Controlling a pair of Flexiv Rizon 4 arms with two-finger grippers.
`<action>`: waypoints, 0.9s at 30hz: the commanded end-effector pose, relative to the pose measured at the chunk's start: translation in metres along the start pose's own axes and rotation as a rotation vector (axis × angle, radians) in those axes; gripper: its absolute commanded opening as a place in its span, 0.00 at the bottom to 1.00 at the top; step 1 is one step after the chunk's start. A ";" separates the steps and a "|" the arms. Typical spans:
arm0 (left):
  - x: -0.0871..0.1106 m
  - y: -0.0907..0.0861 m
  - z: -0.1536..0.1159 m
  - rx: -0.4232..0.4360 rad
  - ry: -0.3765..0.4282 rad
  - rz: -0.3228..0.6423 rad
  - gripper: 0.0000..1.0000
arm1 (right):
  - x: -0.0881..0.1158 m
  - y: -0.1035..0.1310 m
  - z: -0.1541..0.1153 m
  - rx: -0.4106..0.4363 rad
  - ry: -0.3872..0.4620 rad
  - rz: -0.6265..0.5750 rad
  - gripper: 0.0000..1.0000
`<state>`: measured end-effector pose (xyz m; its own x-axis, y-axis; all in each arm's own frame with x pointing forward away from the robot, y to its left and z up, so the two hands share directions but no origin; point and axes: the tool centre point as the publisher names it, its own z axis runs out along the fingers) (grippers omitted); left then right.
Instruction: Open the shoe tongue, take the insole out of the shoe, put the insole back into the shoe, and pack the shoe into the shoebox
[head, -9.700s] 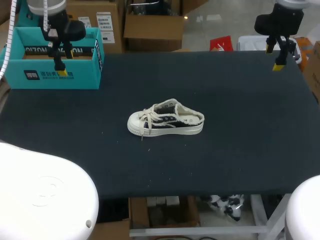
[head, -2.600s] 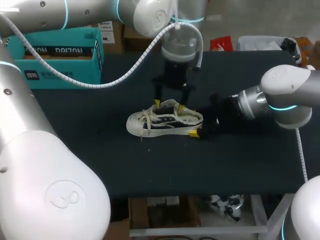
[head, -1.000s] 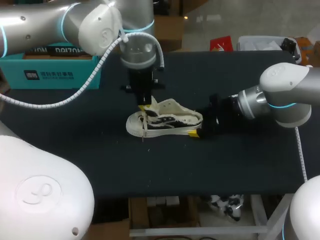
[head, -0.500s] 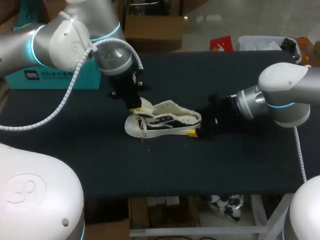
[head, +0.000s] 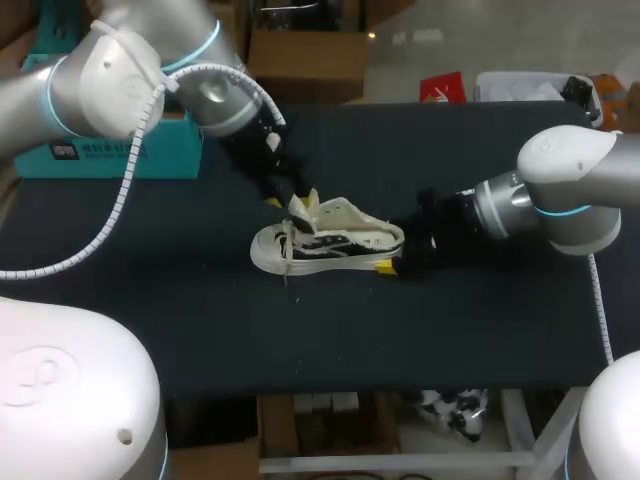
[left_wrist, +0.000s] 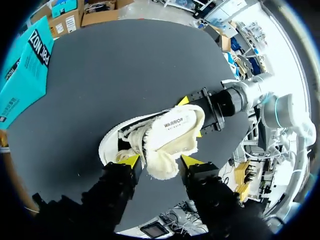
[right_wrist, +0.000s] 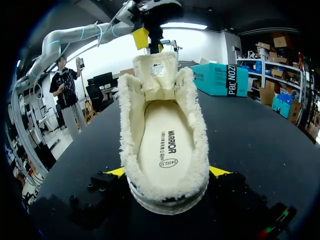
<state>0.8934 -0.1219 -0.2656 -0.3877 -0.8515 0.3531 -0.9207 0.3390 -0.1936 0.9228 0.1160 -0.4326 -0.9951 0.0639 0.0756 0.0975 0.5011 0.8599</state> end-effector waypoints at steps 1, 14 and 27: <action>0.029 0.002 -0.027 0.009 -0.114 0.163 0.00 | 0.000 -0.006 0.002 -0.001 0.001 0.001 0.00; 0.049 -0.003 -0.026 -0.206 -0.106 0.843 0.00 | 0.000 -0.006 0.002 -0.001 0.001 0.001 0.00; 0.047 -0.027 0.022 -0.301 -0.072 0.989 0.00 | 0.000 -0.006 0.002 -0.001 0.001 0.001 0.00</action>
<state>0.8840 -0.1639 -0.2499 -0.9577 -0.2781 0.0735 -0.2876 0.9302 -0.2280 0.9228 0.1158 -0.4326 -0.9951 0.0642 0.0756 0.0976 0.5009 0.8600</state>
